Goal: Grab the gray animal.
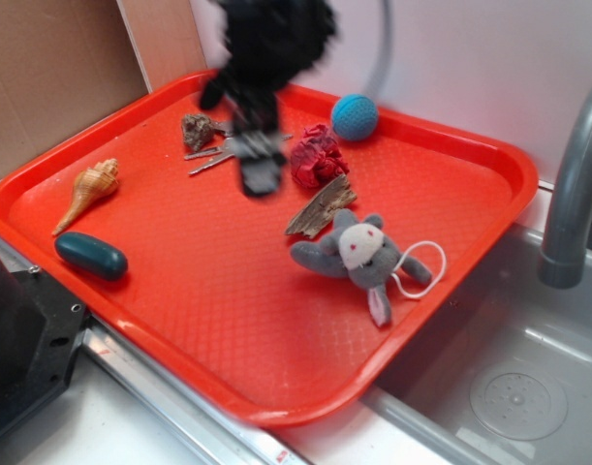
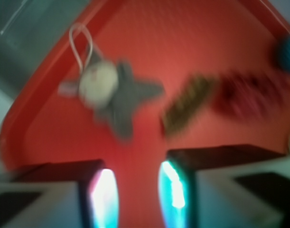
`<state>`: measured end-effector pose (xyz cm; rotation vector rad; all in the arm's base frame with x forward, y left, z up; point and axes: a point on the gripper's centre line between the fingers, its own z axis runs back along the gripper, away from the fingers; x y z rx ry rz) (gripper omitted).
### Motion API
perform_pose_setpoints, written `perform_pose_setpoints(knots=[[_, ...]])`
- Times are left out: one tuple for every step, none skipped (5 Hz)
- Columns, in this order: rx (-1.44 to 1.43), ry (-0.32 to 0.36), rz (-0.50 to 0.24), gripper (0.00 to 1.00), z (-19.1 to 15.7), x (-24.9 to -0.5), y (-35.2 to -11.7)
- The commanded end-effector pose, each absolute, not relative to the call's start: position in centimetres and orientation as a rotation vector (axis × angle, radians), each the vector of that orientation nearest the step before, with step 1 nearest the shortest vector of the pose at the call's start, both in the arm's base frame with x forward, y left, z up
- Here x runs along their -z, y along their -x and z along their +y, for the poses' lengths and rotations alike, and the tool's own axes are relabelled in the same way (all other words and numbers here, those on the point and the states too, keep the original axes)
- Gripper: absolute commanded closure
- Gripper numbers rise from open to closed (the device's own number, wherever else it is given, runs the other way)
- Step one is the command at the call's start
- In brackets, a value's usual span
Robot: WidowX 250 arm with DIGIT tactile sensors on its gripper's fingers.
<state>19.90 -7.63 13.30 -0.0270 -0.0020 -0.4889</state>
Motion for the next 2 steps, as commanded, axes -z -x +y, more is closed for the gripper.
perform_pose_setpoints(knots=[[0.401,0.072,-0.075,0.47,-3.6,-17.4,-18.5],[0.622,0.074,-0.064,0.0,-5.6,-15.5,-20.5]])
